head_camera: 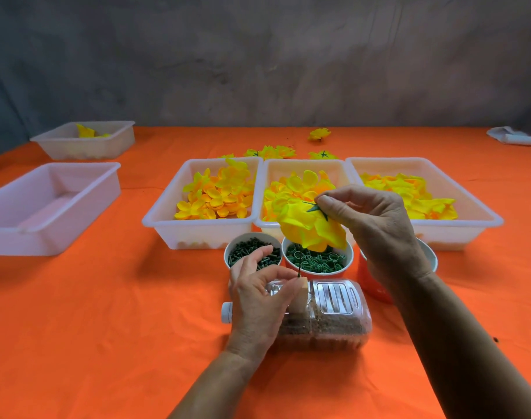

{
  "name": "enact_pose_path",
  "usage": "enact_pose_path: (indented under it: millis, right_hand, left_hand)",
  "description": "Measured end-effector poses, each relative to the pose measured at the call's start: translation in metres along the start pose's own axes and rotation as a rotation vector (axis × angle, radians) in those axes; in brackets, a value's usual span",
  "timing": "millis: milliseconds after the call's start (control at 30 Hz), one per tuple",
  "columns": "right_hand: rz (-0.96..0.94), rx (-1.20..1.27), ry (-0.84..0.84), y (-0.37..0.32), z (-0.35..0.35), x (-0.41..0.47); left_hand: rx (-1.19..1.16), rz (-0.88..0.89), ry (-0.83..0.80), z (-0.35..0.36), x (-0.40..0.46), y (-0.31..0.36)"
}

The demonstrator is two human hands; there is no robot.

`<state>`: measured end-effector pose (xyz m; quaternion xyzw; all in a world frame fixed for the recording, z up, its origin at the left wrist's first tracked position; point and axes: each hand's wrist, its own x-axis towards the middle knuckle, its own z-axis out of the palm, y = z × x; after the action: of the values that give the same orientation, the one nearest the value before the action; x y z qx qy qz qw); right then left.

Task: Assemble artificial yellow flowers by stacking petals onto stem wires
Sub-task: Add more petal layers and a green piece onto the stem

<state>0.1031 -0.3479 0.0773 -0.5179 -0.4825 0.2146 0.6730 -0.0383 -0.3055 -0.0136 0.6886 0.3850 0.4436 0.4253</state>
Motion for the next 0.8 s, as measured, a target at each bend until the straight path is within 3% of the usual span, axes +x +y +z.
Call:
enact_pose_path:
  millis: [167, 433, 800]
  right_hand:
    - [0.148, 0.191, 0.152, 0.003, -0.004, 0.003]
    - [0.737, 0.986, 0.365, 0.01, -0.005, 0.008]
    - [0.793, 1.212, 0.289, 0.033, -0.011, 0.0]
  left_hand:
    - [0.006, 0.005, 0.013, 0.0, 0.0, -0.001]
    - [-0.021, -0.008, 0.056, 0.001, -0.002, -0.005]
    - [-0.065, 0.051, 0.033, -0.009, 0.004, 0.008]
